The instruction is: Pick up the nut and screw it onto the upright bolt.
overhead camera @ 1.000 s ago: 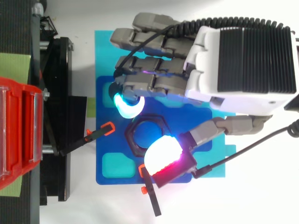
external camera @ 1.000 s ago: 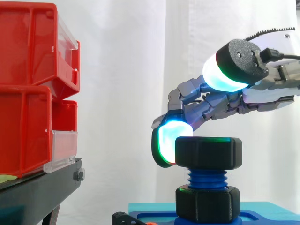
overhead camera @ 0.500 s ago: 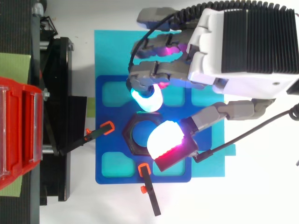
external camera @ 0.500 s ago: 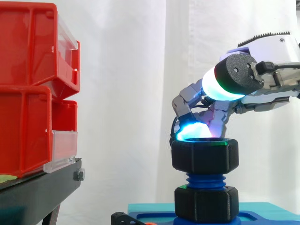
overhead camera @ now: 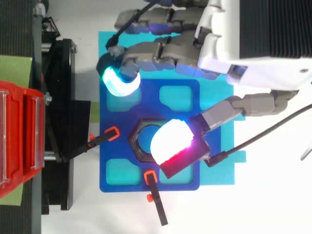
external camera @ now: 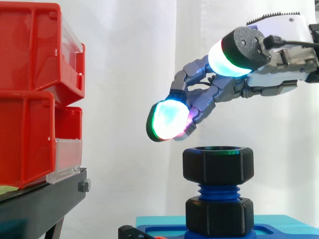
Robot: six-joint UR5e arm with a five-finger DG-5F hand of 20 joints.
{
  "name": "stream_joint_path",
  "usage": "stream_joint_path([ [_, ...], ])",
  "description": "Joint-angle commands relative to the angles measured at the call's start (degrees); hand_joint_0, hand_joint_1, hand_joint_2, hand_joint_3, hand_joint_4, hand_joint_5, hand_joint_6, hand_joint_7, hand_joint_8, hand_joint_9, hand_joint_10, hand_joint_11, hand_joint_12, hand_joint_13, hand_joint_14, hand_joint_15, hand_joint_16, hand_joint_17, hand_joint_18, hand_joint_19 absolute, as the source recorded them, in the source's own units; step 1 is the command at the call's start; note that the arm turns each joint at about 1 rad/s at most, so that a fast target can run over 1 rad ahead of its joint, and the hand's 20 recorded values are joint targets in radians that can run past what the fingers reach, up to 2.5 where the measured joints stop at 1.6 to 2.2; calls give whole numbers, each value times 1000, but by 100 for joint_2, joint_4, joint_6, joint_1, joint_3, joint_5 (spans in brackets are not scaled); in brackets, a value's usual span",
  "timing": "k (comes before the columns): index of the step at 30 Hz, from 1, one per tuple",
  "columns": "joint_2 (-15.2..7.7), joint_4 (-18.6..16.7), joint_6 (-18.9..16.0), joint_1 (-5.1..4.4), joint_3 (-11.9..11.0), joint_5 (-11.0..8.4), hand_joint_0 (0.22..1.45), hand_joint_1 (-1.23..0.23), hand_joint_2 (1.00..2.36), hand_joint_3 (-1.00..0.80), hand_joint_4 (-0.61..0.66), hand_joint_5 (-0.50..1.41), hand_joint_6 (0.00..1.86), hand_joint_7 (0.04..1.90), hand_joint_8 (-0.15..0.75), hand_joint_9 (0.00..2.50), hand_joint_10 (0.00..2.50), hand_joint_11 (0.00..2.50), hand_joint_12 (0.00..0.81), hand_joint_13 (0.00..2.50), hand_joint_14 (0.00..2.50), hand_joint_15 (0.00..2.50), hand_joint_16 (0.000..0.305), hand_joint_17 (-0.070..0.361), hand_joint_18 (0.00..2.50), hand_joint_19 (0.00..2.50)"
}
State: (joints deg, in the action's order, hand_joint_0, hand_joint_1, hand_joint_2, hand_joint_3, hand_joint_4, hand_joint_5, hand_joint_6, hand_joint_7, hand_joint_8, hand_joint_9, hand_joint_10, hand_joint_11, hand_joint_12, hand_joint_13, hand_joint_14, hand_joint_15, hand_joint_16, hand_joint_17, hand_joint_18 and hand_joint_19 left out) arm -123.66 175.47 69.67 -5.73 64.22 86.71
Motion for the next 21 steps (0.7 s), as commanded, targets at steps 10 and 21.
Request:
stream_joint_path([
  [10, 0, -74, 90, 10, -76, 100, 456, -108, 1000, -500, 181, -183, 501, 652, 232, 290, 0, 0, 337, 54, 0, 0, 45, 102, 0, 0],
  [21, -9, -92, 38, -219, 109, -102, 462, -73, 1000, -500, 154, -142, 501, 643, 210, 294, 0, 0, 329, 41, 0, 0, 46, 104, 0, 0],
])
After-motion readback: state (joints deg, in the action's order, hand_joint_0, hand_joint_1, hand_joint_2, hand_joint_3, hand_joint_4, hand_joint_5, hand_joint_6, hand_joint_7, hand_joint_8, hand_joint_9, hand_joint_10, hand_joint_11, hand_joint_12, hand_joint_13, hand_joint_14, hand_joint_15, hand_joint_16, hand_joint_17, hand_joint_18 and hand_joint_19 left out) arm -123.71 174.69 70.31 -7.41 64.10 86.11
